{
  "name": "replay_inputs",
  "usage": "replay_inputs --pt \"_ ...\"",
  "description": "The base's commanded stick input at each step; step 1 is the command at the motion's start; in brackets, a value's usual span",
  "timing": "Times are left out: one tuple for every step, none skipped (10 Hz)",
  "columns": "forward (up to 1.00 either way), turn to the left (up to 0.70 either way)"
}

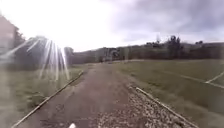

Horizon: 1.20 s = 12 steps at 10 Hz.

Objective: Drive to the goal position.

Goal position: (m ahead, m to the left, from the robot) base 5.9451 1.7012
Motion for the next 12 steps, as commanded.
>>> replay_inputs --pt "0.85 0.0" --pt "0.85 0.0" --pt "0.85 0.0" --pt "0.85 0.0" --pt "0.85 0.29" --pt "0.85 0.33" --pt "0.85 0.0" --pt "0.85 0.0" --pt "0.85 0.0" --pt "0.85 0.0" --pt "0.85 0.0" --pt "0.85 0.0"
